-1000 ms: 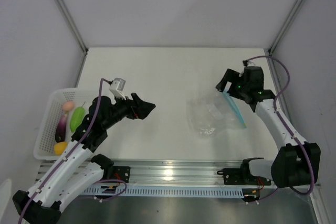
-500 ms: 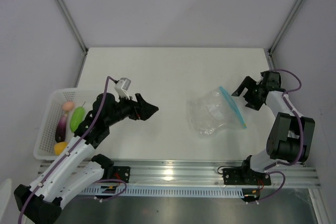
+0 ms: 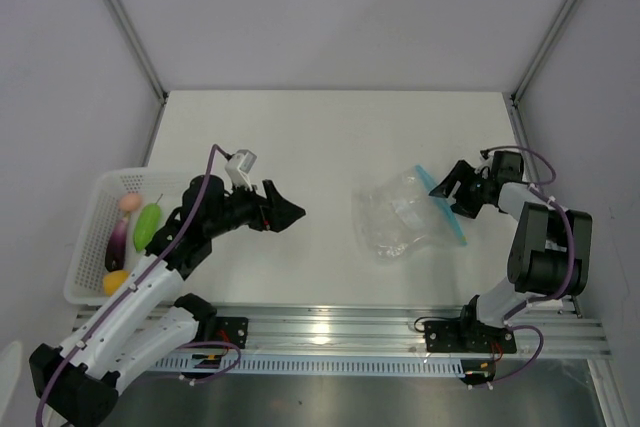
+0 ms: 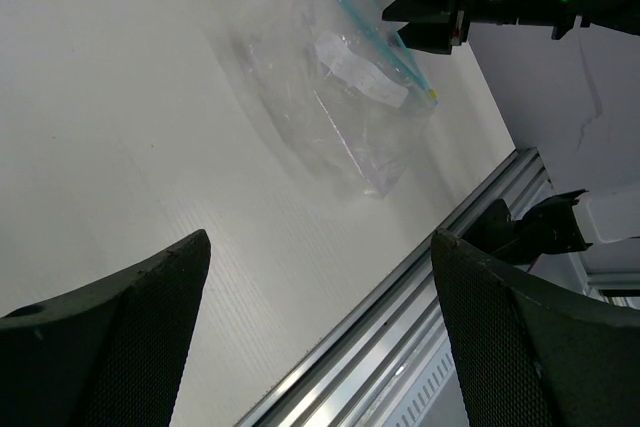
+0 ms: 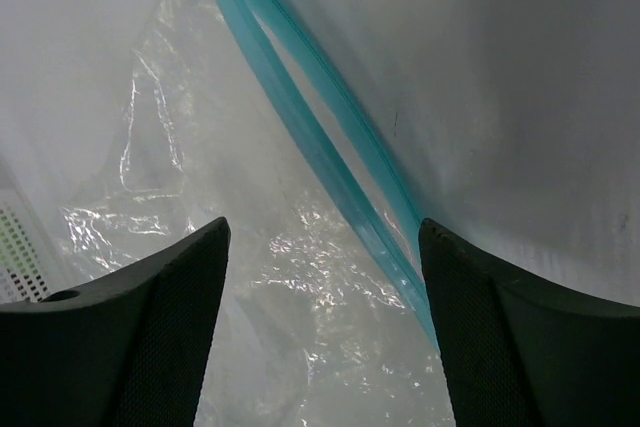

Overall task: Place the food in the zip-top bag and seal the zipper
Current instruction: Pick up the zipper food storage bag at the center of the board.

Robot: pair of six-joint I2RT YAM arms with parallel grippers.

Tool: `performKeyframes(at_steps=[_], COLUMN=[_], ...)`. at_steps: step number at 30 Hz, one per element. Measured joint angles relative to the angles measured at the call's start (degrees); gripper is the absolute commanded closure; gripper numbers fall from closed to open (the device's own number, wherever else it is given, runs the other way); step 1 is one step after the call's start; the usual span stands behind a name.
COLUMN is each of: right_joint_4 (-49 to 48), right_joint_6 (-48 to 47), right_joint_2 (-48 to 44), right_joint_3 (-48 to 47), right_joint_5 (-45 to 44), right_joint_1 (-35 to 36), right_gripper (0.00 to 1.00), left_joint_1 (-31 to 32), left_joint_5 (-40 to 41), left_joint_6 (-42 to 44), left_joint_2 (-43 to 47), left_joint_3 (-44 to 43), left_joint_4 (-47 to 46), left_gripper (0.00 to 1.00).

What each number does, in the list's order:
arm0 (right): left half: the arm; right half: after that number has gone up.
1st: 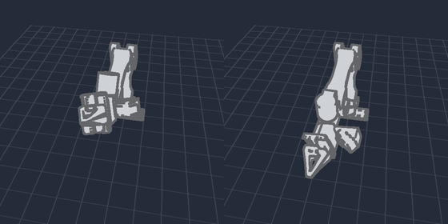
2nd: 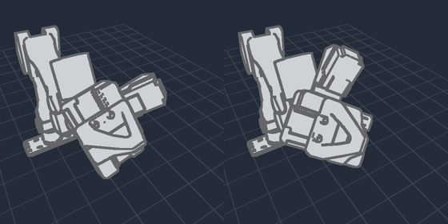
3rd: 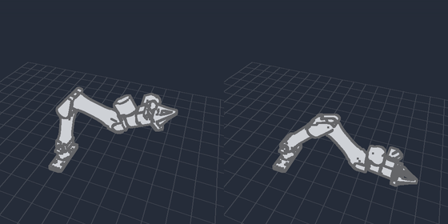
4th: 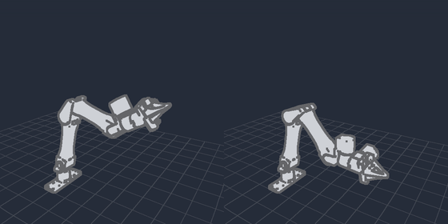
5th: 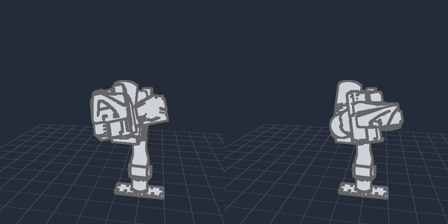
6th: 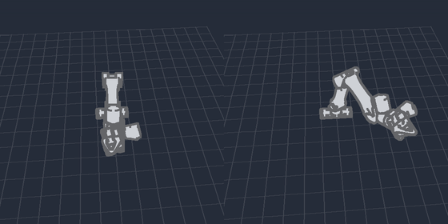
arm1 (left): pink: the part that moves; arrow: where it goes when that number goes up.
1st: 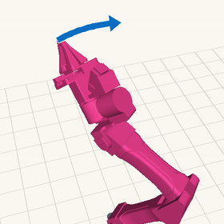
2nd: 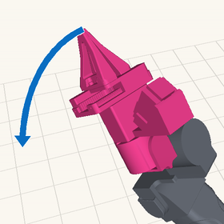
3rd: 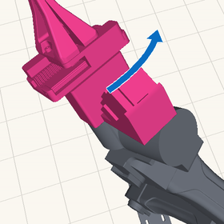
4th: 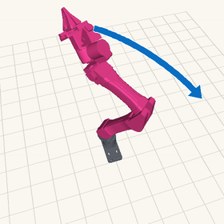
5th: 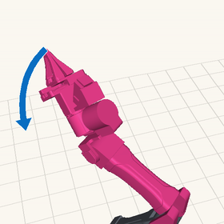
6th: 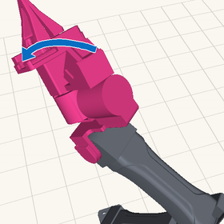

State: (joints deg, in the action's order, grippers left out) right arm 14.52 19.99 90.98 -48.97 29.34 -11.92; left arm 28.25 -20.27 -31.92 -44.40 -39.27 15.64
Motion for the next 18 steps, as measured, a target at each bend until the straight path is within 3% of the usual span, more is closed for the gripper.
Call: performKeyframes(at_steps=[8, 9, 13, 15, 18], right_joint_4=[-3.9, -4.5, -7.5, -8.9, -10.6], right_joint_6=[-0.7, -0.7, -0.3, -0.3, 0.3], right_joint_2=[1.1, 1.1, 1.3, 1.5, 2.0], right_joint_3=[2.4, 2.5, 3.1, 3.5, 3.7], right_joint_5=[6.5, 7.3, 10.8, 12.8, 15.4], right_joint_1=[2.4, 2.9, 5.2, 6.6, 8.6], right_gripper=[0.72, 0.83, 0.87, 1.0, 1.0], left_joint_1=[0.0, 0.0, 0.0, 0.0, 0.0], left_joint_5=[-1.1, -1.2, -1.3, -1.4, -1.6], left_joint_6=[0.0, 0.0, -0.1, -0.1, -0.2], left_joint_2=[-1.3, -1.4, -1.4, -1.5, -1.8], left_joint_3=[0.0, 0.0, -0.1, -0.2, -0.6], left_joint_4=[-0.1, -0.1, 0.0, 0.0, 0.0], left_gripper=[0.08, 0.08, 0.09, 0.09, 0.11])
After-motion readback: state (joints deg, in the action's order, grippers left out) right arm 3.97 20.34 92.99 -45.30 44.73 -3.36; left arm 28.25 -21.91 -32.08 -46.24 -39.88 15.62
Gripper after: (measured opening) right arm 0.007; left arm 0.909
